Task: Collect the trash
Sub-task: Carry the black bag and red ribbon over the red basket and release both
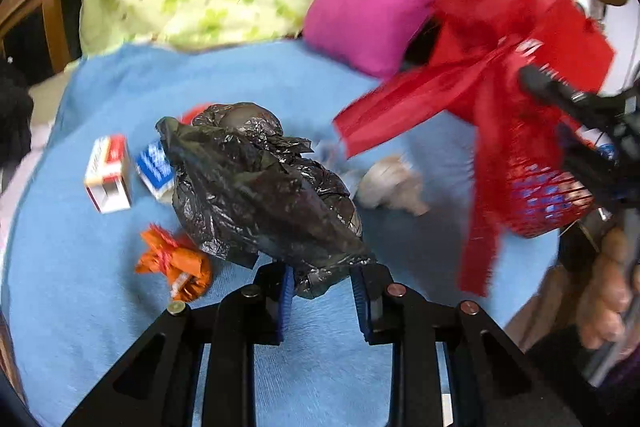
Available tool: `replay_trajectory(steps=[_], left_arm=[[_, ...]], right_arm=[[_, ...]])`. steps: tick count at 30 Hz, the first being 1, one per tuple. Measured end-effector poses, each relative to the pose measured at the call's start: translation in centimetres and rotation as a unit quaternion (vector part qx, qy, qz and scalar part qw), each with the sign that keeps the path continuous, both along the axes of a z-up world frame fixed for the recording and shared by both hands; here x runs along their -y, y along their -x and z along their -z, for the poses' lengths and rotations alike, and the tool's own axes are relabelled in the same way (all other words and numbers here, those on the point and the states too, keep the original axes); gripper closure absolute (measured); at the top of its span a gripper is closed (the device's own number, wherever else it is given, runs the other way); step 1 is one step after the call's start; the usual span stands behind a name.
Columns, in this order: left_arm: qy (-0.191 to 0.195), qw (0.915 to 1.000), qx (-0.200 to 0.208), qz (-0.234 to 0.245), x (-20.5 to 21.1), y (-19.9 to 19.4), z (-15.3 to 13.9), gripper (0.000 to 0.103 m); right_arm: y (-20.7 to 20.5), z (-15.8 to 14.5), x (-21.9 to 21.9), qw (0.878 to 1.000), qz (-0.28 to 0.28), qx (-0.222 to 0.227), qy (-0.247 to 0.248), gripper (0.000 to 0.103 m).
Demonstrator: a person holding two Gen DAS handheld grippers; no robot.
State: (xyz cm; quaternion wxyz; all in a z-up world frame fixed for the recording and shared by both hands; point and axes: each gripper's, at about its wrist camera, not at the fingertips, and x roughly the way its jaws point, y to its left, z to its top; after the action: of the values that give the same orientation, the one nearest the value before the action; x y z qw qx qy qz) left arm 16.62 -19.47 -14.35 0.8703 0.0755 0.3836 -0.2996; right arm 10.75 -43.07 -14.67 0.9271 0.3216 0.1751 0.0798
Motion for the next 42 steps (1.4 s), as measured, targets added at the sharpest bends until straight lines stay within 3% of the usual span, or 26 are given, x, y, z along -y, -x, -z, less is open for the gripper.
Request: replay_trajectory(steps=[9,19,32,42], left_arm=[[-0.032,0.9979,0.056,0.008,1.9,3.6,-4.7,0.075],[-0.061,0.9907,0.119,0.026,5.0,7.0,-7.3,0.075],[-0.063,0.9838,0.147,0.081,9.4,9.3,-8.6,0.075],[-0.043,0.9759,0.159,0.143,12.6,11.0,-9.5,0.075]], right_arm=[[2.6,-2.1,-0.4,0.999,0.018,0.038,0.028,0.070],[6.5,-3.3,1.2,0.994,0.070,0.062,0.051,0.070],[11.5,-3.6,6.0,0.985,0.148,0.082,0.040,0.070],[14.4,-3.2,9.1,0.977,0.192,0.093,0.014,0.070]])
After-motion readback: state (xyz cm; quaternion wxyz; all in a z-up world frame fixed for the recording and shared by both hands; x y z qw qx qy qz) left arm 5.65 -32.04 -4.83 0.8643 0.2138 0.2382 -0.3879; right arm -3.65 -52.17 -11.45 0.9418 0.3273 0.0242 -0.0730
